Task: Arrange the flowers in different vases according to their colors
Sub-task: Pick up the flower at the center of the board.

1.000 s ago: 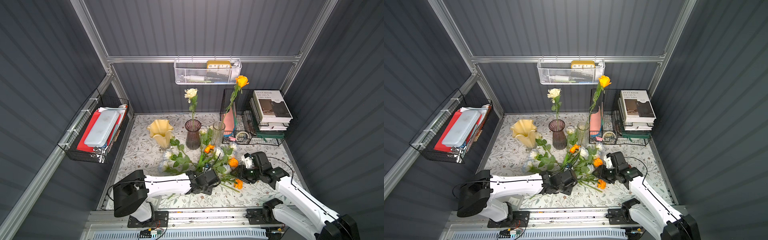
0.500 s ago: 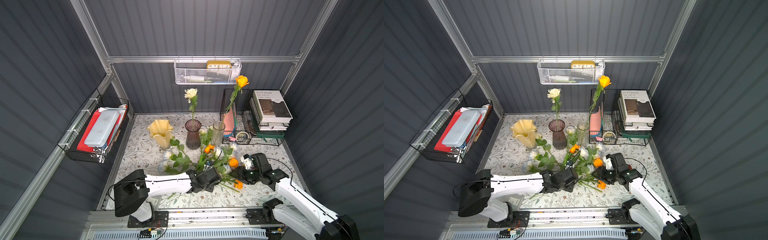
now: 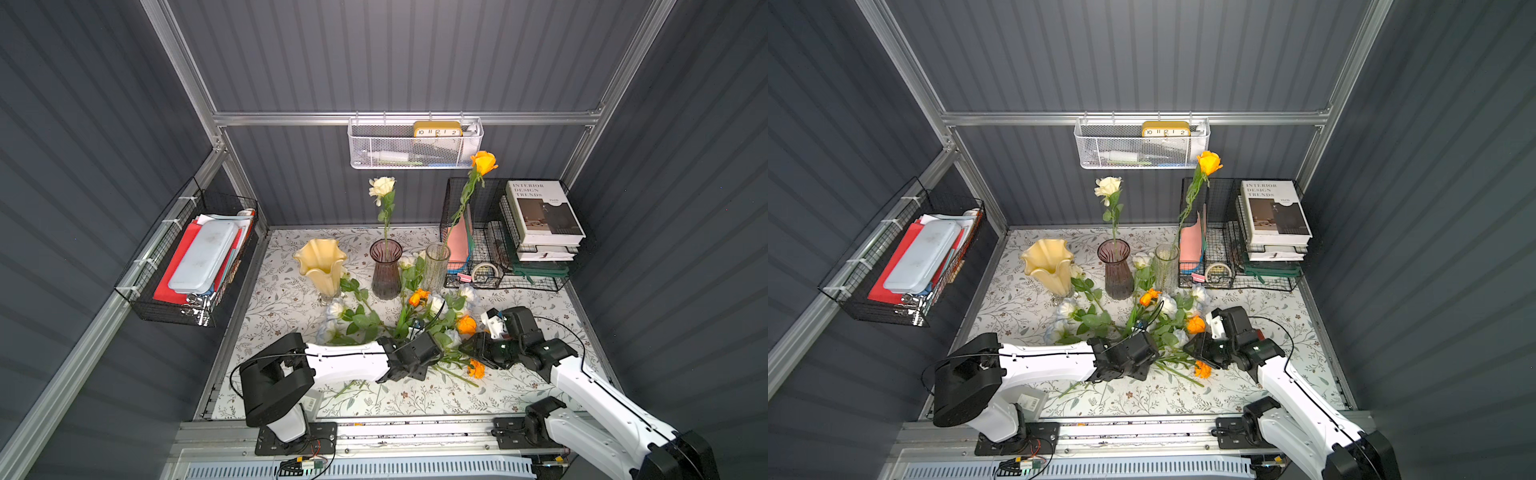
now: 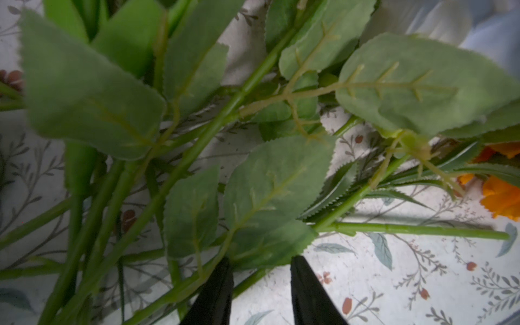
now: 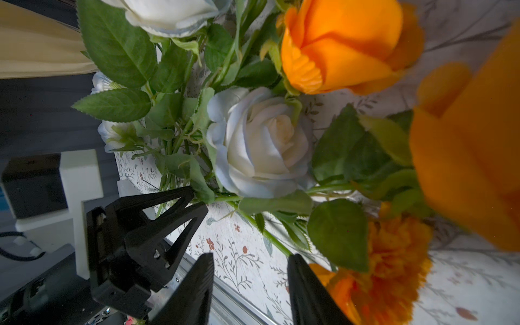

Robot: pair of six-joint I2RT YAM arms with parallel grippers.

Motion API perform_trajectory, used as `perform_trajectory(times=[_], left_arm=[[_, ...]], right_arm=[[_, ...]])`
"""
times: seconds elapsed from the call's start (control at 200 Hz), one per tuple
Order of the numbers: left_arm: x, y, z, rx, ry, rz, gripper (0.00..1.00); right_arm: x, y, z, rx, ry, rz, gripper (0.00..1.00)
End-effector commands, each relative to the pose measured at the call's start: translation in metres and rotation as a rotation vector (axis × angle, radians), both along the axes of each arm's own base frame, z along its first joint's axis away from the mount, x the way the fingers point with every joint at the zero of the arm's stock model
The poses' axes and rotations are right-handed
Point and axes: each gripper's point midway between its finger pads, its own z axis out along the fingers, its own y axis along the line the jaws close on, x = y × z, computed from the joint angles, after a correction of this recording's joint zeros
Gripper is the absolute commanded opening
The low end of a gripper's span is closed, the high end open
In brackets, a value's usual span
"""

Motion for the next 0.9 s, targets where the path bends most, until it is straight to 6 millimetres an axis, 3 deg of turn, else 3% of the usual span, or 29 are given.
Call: perform_trajectory(times=[0.0,0.145,0.33,0.68,0.74,0.896], left_arm=[[-0.005,0.002,0.002,-0.018,0.012,-0.022,0.37],[-0.012,0.003,0.009,-0.052,0.027,-0.047,0.37],[-0.026,-0.002,-0.004,-0.046,0.07,-0.088,0.37],[-0.023,0.004,-0.02,0.001,0.079,-0.037,0.39],[-0.022,0.001,-0.013,-0.01,0.059,-0.038,0.43],[-0.02,-0.011,0.03,-0.122,-0.01,-0.045,0.48]], right_arm=[[-0.004,-0.001,-0.004,0.005,0.007,0.005,0.48],[-0.004,0.0,-0.006,0.008,0.011,0.005,0.48],[-0.006,0.001,-0.007,0.013,0.016,0.01,0.48],[-0.008,0.0,-0.008,0.011,0.021,0.011,0.48],[-0.008,0.001,-0.008,0.015,0.022,0.015,0.48],[-0.01,0.001,-0.01,0.018,0.031,0.018,0.48]])
